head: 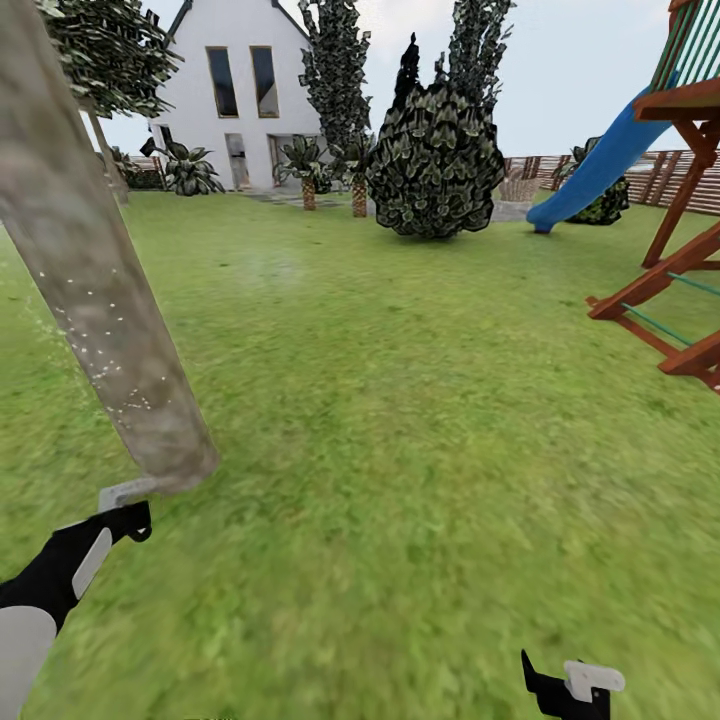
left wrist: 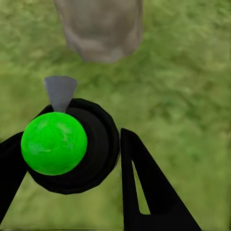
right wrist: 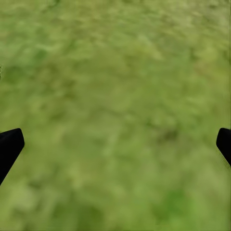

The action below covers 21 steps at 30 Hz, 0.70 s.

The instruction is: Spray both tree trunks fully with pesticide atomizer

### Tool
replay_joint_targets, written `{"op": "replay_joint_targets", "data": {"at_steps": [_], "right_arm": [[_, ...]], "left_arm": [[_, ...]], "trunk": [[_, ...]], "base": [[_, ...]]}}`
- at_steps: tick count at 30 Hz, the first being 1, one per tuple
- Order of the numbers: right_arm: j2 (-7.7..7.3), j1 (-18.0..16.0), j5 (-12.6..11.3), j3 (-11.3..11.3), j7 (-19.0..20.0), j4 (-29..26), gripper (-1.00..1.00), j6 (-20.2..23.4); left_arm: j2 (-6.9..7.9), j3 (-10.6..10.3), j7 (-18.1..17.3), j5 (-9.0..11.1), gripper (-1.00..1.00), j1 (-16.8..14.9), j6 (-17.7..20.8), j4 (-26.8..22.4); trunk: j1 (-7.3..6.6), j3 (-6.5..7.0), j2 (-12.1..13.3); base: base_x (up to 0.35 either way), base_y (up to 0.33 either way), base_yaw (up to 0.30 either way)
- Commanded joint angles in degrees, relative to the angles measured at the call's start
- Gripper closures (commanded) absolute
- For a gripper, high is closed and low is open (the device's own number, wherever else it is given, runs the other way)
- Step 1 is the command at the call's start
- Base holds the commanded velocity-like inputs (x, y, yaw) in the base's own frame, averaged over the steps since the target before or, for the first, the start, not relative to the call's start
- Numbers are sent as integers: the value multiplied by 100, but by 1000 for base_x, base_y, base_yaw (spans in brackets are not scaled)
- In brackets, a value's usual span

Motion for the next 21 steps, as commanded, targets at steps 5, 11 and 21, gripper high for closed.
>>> {"op": "replay_joint_targets", "data": {"at_steps": [5, 11, 21], "right_arm": [[0, 0, 0, 0, 0, 0, -100, 0], [0, 0, 0, 0, 0, 0, -100, 0], [2, 0, 2, 0, 0, 2, -100, 0]], "left_arm": [[-12, -3, 1, -11, 100, 0, 85, -22], [-24, -46, -5, -60, 100, 0, 927, -217], [-27, -45, 1, -62, 100, 0, 943, -243]], "trunk": [[0, 0, 0], [0, 0, 0], [0, 0, 0]], "base": [[78, -267, 241], [166, -239, 17], [212, -209, 205]]}}
